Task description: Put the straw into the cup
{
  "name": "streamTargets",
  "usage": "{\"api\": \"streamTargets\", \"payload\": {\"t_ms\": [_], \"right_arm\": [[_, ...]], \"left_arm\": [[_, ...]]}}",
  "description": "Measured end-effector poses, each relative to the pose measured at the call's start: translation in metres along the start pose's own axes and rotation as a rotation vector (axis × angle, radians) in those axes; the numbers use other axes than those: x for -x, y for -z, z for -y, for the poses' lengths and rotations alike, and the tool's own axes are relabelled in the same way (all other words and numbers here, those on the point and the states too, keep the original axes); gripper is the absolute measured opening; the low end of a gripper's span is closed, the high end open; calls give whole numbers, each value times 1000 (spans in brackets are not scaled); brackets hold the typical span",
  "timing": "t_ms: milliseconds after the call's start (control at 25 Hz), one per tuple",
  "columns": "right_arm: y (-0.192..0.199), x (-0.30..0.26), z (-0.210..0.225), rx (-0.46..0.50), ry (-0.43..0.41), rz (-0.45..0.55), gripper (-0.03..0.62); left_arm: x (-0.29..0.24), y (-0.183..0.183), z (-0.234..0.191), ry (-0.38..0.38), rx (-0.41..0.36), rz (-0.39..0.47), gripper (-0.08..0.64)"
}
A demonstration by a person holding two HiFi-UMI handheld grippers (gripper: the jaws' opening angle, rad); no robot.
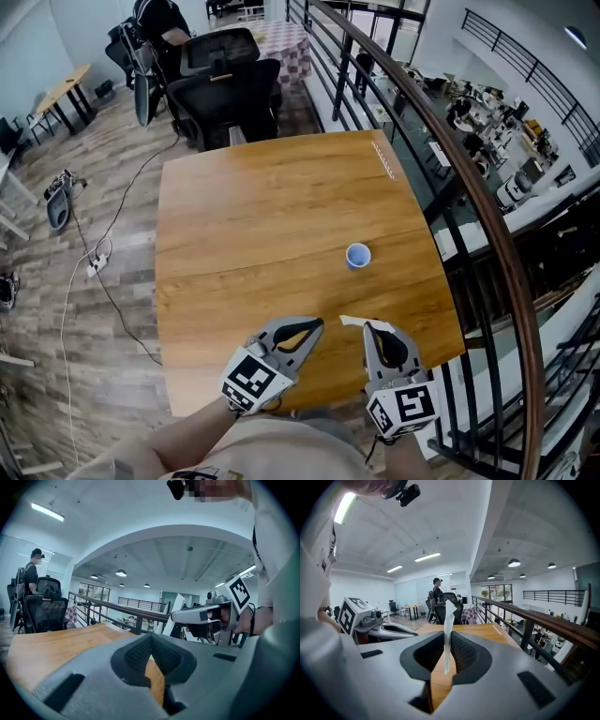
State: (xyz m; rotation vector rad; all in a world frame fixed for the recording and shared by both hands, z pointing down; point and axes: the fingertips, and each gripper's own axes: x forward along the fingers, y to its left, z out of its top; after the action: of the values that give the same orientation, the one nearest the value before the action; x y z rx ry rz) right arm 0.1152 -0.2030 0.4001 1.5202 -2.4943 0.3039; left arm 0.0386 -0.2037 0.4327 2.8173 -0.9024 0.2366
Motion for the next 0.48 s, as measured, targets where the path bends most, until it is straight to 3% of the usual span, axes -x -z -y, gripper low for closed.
{"api": "streamTargets", "payload": {"t_ms": [320, 480], "right_arm": [[-27, -28, 38, 40, 27, 68, 49], [-46, -48, 61, 74, 49, 106, 49]], "left_arm": [[-33, -21, -19, -11, -35, 32, 14], [-56, -43, -27, 11, -91, 33, 14]]}}
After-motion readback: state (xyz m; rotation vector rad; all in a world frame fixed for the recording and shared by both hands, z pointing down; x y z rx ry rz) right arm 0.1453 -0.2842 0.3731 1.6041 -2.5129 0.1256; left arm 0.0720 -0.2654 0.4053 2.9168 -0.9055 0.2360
